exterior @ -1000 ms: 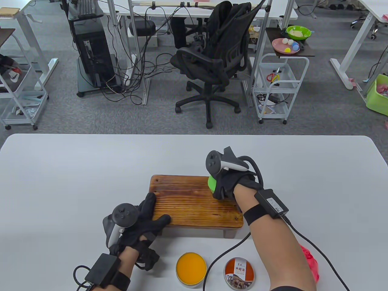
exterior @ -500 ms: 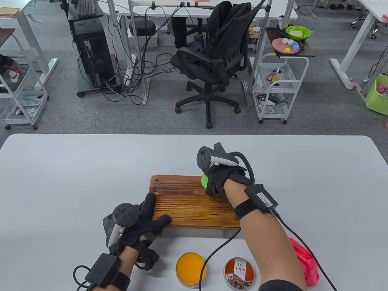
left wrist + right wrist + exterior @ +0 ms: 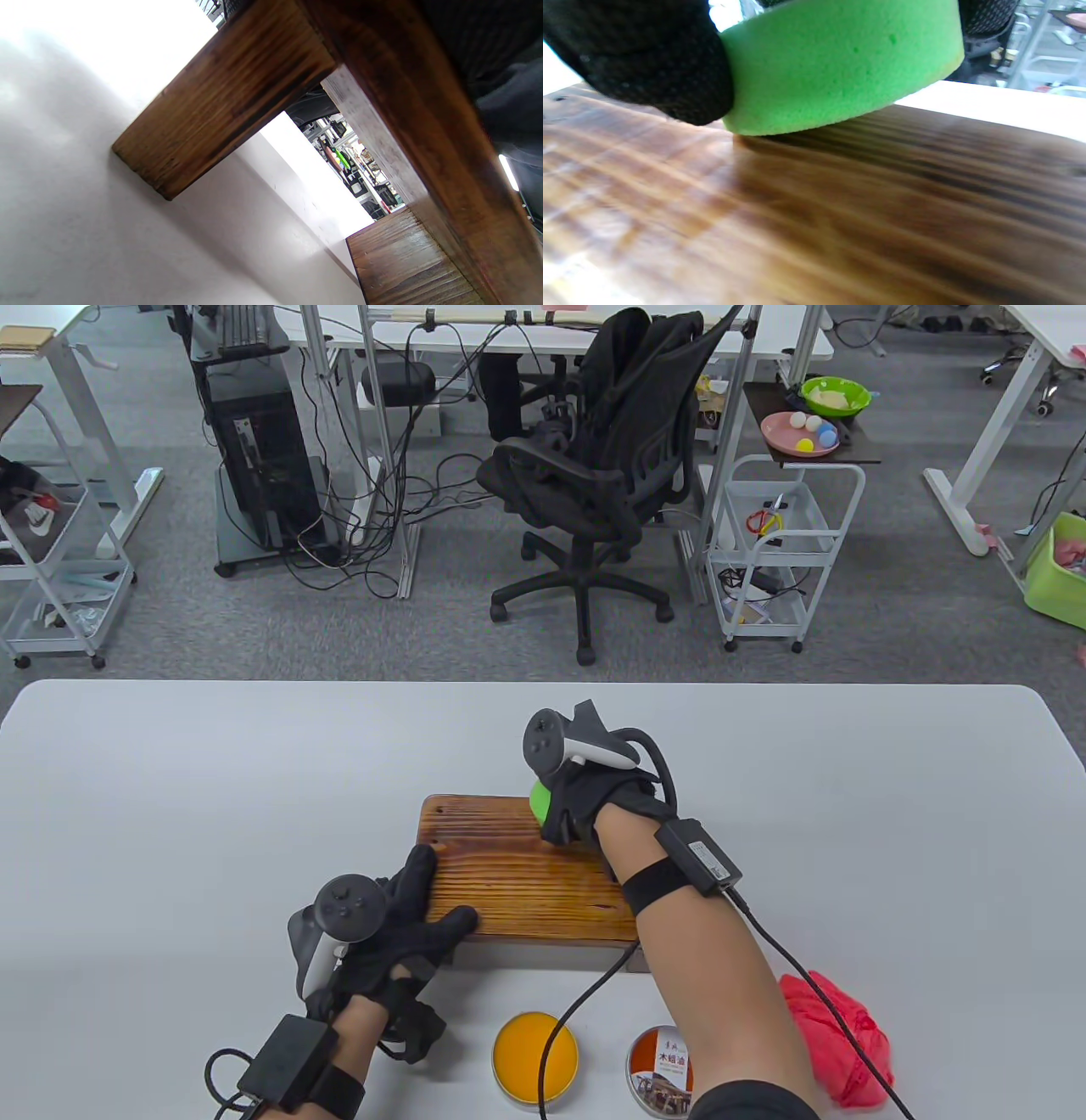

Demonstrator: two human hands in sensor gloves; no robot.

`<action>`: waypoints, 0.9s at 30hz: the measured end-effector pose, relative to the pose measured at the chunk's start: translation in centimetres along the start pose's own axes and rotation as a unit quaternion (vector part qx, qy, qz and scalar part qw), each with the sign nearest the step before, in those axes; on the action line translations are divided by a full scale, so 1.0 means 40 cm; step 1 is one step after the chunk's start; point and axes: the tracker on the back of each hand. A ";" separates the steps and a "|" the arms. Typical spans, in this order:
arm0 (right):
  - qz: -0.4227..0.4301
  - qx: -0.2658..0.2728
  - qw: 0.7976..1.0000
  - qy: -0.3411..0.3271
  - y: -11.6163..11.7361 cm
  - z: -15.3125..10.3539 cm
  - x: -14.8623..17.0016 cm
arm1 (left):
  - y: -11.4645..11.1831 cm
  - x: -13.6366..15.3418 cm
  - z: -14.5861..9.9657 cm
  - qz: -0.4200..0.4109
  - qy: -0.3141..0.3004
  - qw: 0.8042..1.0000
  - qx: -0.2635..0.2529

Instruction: Dip and apply wood wax on stool

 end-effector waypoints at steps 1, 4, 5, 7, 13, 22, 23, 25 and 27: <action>0.001 -0.001 1.000 -0.017 0.008 -0.002 -0.015 | 0.000 0.000 0.000 0.000 0.000 1.000 0.000; -0.004 -0.020 0.999 -0.045 0.008 -0.018 -0.024 | 0.000 0.000 -0.001 -0.001 0.001 1.000 0.000; -0.008 -0.025 0.999 -0.041 0.001 -0.023 -0.017 | 0.000 0.000 -0.001 -0.002 0.001 1.000 0.000; -0.011 -0.024 0.999 -0.018 -0.011 -0.020 -0.003 | 0.000 0.000 -0.001 -0.002 0.001 1.000 0.000; 0.031 0.016 0.999 -0.039 0.024 0.022 -0.052 | 0.000 0.001 -0.001 -0.002 0.000 1.000 0.000; 0.029 0.022 0.999 -0.041 0.012 0.020 -0.061 | 0.000 0.002 -0.002 -0.002 0.000 1.000 -0.001; 0.037 0.033 0.998 -0.042 0.022 0.026 -0.069 | 0.000 0.002 -0.002 -0.002 0.000 1.000 -0.002; 0.043 0.038 0.996 -0.061 0.040 0.030 -0.090 | 0.000 0.002 -0.002 -0.001 -0.001 1.000 -0.001; 0.042 0.023 0.995 -0.092 0.051 0.022 -0.110 | 0.000 0.002 -0.002 -0.001 -0.001 1.000 -0.001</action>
Point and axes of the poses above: the tracker on the back of each hand, its own x axis roughly to the little-finger side, its own z axis roughly from the wrist to the fingertips, y = z × x, and after that the axes turned 11 degrees about z, right-handed
